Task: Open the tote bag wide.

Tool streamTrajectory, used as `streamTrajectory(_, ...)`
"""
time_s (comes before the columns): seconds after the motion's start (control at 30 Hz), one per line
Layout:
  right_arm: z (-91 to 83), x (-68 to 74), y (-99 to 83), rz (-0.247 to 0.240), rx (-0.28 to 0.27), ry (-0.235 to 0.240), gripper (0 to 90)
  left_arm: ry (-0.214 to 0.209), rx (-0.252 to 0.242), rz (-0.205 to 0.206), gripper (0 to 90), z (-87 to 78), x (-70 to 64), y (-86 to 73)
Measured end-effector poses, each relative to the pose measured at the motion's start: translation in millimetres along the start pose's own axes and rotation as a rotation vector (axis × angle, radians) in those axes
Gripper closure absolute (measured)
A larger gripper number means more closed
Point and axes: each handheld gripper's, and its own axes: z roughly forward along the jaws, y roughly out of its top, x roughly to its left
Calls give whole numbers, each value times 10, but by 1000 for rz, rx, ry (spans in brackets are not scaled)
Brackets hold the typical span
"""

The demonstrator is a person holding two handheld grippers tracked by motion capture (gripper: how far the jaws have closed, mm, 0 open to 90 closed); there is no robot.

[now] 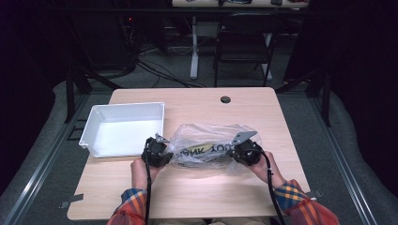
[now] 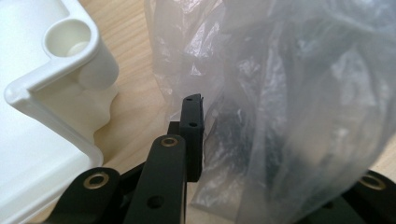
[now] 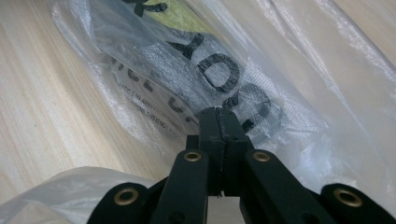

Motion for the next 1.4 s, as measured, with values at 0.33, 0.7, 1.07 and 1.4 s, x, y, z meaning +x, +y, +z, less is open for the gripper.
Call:
streamTrajectory(0.33,-190,168,-88,11,22,124,900,-10,-15,-20,769,-38,46,-12)
streamTrajectory(0.7,-150,187,-416,25,149,218,900,7,-9,-36,747,-22,49,-3)
streamTrajectory(1.07,-265,168,-372,38,123,264,710,-19,-24,-41,610,-131,53,21)
streamTrajectory(1.4,-669,-64,-85,82,-129,27,545,-31,-68,10,282,-463,-90,35)
